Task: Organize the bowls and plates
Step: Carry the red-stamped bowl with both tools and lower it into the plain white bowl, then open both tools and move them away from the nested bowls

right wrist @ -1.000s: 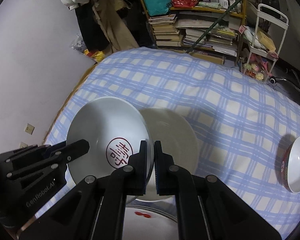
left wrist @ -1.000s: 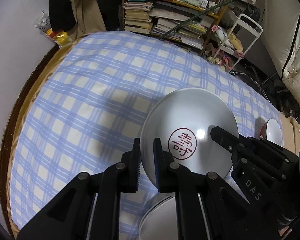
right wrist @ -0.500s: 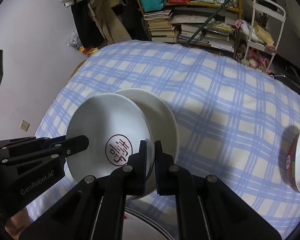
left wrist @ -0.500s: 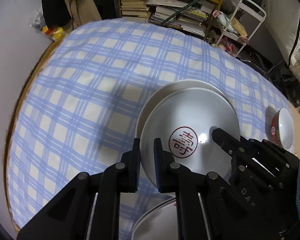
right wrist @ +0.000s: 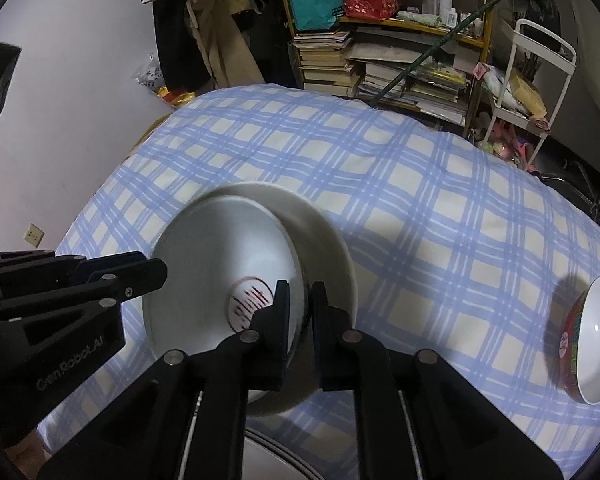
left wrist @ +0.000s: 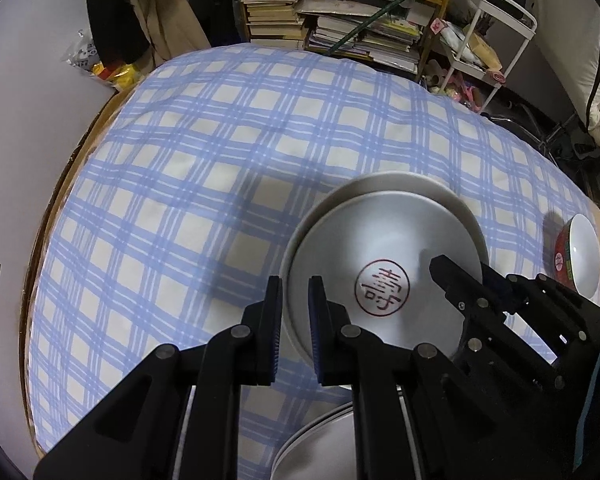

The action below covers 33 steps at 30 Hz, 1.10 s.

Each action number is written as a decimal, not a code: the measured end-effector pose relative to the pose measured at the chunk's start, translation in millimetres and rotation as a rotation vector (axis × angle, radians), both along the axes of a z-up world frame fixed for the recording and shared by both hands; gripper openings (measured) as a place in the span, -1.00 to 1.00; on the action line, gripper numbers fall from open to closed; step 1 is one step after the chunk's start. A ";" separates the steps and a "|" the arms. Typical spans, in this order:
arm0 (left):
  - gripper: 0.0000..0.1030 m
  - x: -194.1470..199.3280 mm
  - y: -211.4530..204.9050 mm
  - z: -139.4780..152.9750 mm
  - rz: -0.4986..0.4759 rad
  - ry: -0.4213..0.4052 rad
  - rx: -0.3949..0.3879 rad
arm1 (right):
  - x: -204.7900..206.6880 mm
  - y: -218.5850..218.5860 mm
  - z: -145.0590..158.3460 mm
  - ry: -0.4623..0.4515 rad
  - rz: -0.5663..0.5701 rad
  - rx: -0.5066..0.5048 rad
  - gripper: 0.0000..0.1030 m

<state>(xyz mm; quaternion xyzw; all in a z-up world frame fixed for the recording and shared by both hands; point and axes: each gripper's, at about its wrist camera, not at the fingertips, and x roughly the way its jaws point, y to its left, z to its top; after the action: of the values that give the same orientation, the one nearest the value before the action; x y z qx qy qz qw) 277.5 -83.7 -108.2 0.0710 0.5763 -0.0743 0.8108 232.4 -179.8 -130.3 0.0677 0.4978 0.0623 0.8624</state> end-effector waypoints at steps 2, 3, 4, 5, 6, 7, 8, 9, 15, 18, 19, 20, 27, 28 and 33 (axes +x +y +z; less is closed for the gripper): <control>-0.76 1.0 2.9 -3.0 0.012 0.012 0.004 | 0.4 -5.5 -1.5 0.006 -0.007 0.032 -0.77; -0.76 1.5 4.9 -4.4 0.019 0.018 0.004 | 0.9 -9.7 -3.0 0.016 -0.013 0.054 -0.77; -0.68 1.2 6.7 -5.3 0.024 0.020 0.002 | 1.0 -11.7 -3.6 0.019 -0.015 0.065 -0.77; -0.67 0.8 8.6 -6.2 0.027 0.022 -0.002 | 1.4 -13.1 -3.9 0.019 -0.014 0.075 -0.77; -0.67 -0.1 9.4 -6.2 0.027 0.023 -0.004 | 1.6 -15.0 -3.9 0.016 -0.012 0.087 -0.77; -0.67 -0.8 9.4 -6.1 0.026 0.022 -0.002 | 1.0 -14.3 -3.6 0.013 -0.010 0.090 -0.77; -0.67 -1.6 9.0 -5.9 0.025 0.019 0.006 | 1.4 -14.2 -3.3 0.010 -0.010 0.093 -0.76; -0.67 -2.4 8.6 -5.5 0.025 0.015 0.014 | 1.8 -13.7 -2.6 0.006 -0.011 0.097 -0.74; -0.67 -4.6 10.6 -0.3 0.036 -0.006 0.025 | 1.5 -12.2 0.6 -0.003 -0.009 0.093 -0.71; -0.67 -3.5 12.2 3.0 0.042 -0.022 0.054 | 0.7 -15.8 7.5 -0.026 -0.020 0.077 -0.68; -0.67 -2.9 13.9 4.4 0.047 -0.018 0.048 | 1.1 -18.2 8.8 -0.026 -0.024 0.084 -0.67; -0.67 -2.3 15.4 5.4 0.050 -0.018 0.043 | 1.3 -21.2 10.1 -0.028 -0.028 0.099 -0.67; -0.66 -5.7 4.5 21.3 0.028 -0.040 0.041 | -8.3 -47.2 37.7 -0.063 -0.083 0.127 -0.29; -0.64 -6.1 -0.2 24.3 0.019 -0.046 0.044 | -10.3 -51.7 41.0 -0.065 -0.093 0.126 -0.23; -0.30 -9.6 -29.3 38.6 -0.019 -0.080 0.040 | -21.6 -83.3 56.7 -0.056 -0.153 0.091 0.20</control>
<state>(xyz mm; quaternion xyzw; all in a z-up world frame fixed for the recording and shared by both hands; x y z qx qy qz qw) 268.0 -113.0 -69.7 0.0953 0.5441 -0.0676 0.8309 210.8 -263.1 -73.6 0.1430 0.4635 0.0206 0.8742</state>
